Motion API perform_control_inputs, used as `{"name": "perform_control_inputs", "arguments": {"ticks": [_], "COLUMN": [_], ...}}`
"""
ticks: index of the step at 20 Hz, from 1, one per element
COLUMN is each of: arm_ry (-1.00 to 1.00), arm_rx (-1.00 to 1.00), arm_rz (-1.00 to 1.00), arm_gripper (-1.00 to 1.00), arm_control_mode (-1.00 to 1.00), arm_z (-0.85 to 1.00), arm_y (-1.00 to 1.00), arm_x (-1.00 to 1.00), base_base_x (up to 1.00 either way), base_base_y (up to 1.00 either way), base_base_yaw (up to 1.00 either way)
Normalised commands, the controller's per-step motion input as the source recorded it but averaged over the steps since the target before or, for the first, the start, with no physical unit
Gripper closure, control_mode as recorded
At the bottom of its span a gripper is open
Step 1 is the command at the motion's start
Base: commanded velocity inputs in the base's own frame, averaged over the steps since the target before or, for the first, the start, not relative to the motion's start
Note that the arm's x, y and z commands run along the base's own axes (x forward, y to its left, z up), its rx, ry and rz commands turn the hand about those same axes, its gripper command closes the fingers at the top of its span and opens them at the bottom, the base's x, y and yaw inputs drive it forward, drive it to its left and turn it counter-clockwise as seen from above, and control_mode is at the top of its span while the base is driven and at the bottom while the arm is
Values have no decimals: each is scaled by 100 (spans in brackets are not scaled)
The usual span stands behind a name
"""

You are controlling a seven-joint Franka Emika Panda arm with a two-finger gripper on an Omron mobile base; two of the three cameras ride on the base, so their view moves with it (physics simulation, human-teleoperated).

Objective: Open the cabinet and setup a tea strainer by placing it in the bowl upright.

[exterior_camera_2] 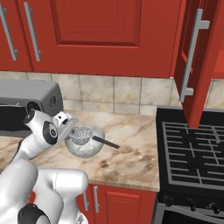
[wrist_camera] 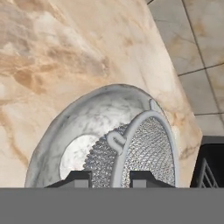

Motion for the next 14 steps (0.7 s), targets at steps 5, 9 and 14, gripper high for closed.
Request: {"name": "perform_control_inputs", "arguments": {"ticks": [5,9,14], "arm_ry": [6,4,0], "arm_rx": [0,0,0], "arm_rz": [0,0,0], "arm_gripper": [100,100,100], "arm_control_mode": [-100,-100,-100], "arm_z": [-41,-29,-24], "arm_y": [0,0,-1], "arm_x": [19,13,7], "base_base_x": [0,0,0], "base_base_y": [0,0,0], "base_base_yaw": [0,0,0]}}
